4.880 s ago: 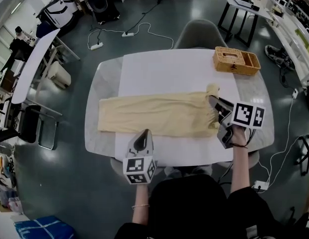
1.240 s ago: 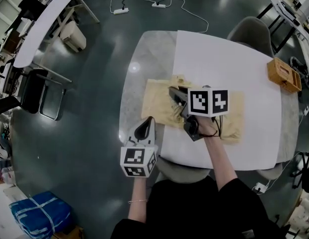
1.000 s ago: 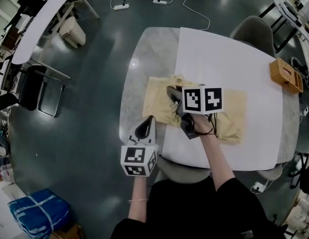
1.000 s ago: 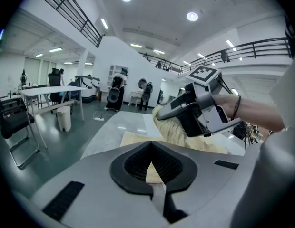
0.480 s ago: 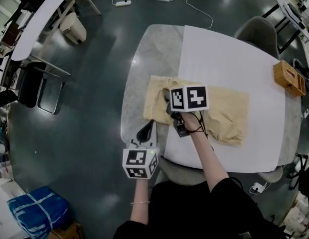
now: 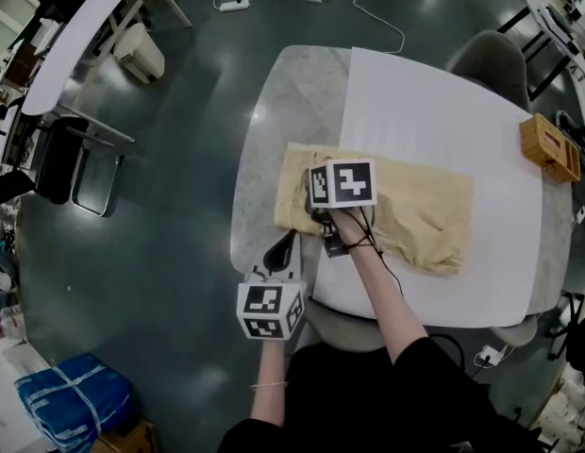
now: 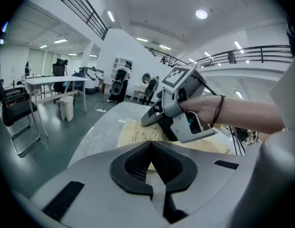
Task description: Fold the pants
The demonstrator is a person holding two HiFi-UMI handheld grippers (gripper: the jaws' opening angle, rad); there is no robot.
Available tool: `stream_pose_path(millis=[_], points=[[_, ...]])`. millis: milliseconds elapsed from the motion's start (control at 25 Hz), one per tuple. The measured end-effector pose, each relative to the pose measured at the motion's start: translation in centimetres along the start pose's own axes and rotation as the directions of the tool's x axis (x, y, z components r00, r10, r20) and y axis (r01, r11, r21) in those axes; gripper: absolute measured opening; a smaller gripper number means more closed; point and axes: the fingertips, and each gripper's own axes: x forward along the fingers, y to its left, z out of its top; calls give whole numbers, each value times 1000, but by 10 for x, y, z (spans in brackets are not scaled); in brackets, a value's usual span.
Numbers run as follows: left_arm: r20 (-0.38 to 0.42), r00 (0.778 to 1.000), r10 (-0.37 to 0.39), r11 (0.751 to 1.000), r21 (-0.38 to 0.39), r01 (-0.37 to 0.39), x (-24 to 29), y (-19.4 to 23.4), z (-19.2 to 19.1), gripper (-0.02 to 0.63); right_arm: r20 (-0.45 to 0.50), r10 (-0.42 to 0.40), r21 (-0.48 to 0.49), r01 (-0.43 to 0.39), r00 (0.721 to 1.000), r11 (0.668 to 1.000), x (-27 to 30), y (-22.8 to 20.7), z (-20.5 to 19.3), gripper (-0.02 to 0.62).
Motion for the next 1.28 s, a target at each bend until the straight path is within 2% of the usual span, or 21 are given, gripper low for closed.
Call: stream_pose_path(millis=[200, 400, 720, 960, 1280], points=[[-6, 1000, -2, 1000, -2, 2, -1, 0, -3, 8, 3, -2, 23, 2, 1000, 1000, 7, 4, -3, 87], [-10, 1000, -2, 1000, -4, 2, -1, 3, -3, 8, 22, -17, 5, 17, 1000, 1000, 11, 13, -2, 112], [-6, 1000, -9, 1000, -5, 9, -3, 3, -3, 8, 60, -88, -52, 91, 994, 994, 9, 19, 0, 189], [-4, 1000, -16, 1000, -2, 16, -5, 5, -1, 8, 97, -126, -105, 136, 987, 985, 3, 23, 4, 213], [8, 1000, -29, 999, 18, 29, -8, 3, 6, 8, 157, -41, -39, 48, 987, 998, -15, 24, 13, 219]])
